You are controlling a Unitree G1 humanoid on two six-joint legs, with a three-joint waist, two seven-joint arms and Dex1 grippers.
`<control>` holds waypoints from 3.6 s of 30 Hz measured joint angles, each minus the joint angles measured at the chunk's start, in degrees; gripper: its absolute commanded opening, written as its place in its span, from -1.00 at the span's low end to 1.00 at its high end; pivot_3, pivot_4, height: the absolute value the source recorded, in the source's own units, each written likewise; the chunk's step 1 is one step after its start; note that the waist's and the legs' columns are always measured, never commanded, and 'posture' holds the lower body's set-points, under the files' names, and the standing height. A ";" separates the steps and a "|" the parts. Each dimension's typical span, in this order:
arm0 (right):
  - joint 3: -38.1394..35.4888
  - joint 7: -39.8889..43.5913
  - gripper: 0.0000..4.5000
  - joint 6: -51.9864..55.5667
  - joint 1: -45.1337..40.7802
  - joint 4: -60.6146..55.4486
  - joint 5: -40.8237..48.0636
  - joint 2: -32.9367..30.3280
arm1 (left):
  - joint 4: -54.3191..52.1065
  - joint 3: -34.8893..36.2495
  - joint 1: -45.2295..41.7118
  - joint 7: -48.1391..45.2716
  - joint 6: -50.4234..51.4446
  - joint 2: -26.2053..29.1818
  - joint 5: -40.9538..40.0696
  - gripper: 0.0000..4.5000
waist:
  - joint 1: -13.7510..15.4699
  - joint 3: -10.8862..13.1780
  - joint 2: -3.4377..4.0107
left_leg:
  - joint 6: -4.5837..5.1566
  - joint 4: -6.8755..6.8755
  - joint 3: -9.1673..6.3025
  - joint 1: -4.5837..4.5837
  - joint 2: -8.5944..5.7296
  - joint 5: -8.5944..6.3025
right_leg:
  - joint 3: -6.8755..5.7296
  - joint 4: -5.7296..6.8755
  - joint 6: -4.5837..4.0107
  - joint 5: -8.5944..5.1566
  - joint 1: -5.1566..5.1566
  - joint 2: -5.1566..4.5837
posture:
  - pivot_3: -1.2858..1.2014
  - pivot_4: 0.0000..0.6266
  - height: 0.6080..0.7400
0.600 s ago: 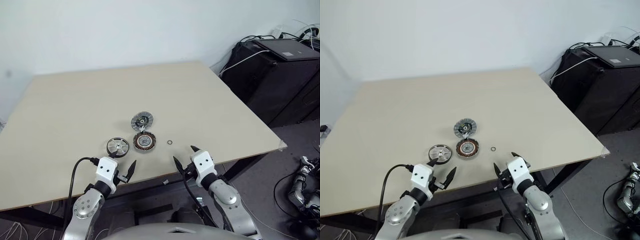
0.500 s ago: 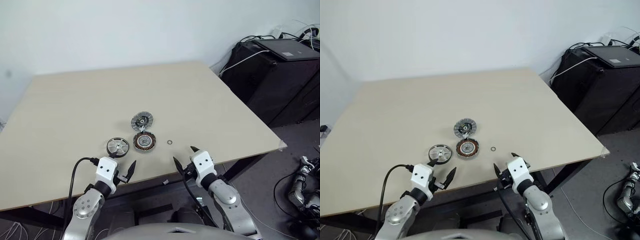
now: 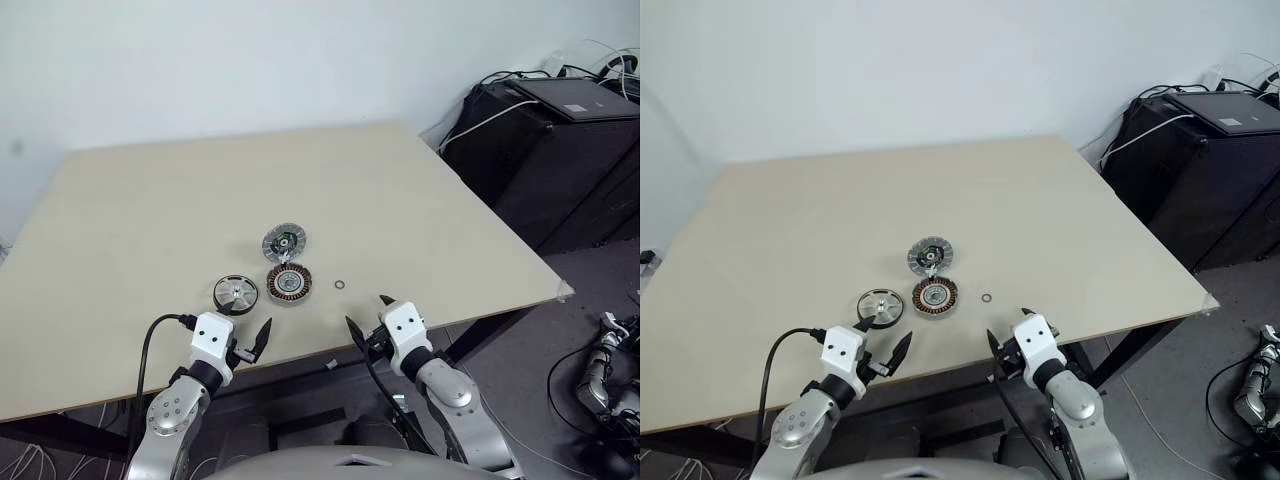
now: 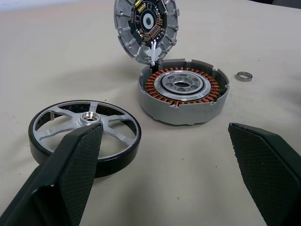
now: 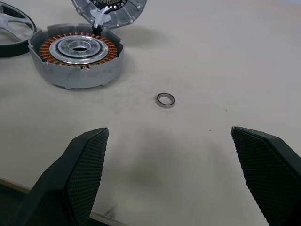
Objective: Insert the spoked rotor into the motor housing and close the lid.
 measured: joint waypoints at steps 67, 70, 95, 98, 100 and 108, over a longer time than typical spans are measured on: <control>7.73 6.69 -0.70 4.18 -32.93 28.19 0.66 12.54 | -0.14 0.48 0.23 0.89 -0.24 -1.31 -0.26 1.00 | -0.93 0.04 0.27 | 0.01 0.08 0.20 0.04 0.02 0.01 | 0.10 0.30 -0.03 0.01 -0.12 0.10 | 0.03 -1.00 1.00; 9.15 7.06 -0.70 4.09 -34.35 29.62 0.17 13.07 | -0.25 0.55 0.88 1.19 -0.24 -1.37 -0.25 1.00 | -0.86 0.03 0.25 | 0.00 0.07 0.21 0.04 0.03 0.01 | 0.08 0.30 -0.03 0.01 -0.12 0.10 | 0.03 -1.00 1.00; 9.03 6.24 -0.70 -0.52 -40.49 45.12 -0.79 14.78 | -0.67 0.64 1.59 1.55 -0.25 -1.83 -0.25 1.00 | -1.09 0.06 0.26 | 0.00 0.04 0.27 0.03 0.03 0.01 | 0.07 0.29 -0.03 0.01 -0.14 0.10 | 0.03 -1.00 1.00; 8.70 6.11 -0.70 -1.24 -40.96 46.22 -0.86 15.10 | -0.67 0.64 1.60 1.56 -0.25 -1.84 -0.26 1.00 | -1.11 0.06 0.26 | 0.00 0.04 0.27 0.03 0.03 0.01 | 0.07 0.29 -0.03 0.01 -0.14 0.10 | 0.03 -1.00 1.00; 8.62 5.78 -0.70 -1.80 -41.48 47.25 -0.91 15.31 | -0.67 0.65 1.61 1.57 -0.26 -1.88 -0.26 1.00 | -1.17 0.06 0.26 | 0.00 0.03 0.27 0.03 0.03 0.01 | 0.07 0.29 -0.03 0.01 -0.14 0.10 | 0.03 -1.00 1.00; 8.20 5.92 -0.38 -2.75 -42.54 49.47 -0.88 15.79 | -0.67 0.67 1.69 1.64 -0.26 -2.12 -0.26 1.00 | -1.34 0.06 0.26 | 0.00 0.03 0.25 0.05 0.04 0.01 | 0.07 0.31 -0.03 0.01 -0.13 0.10 | 0.03 -1.00 1.00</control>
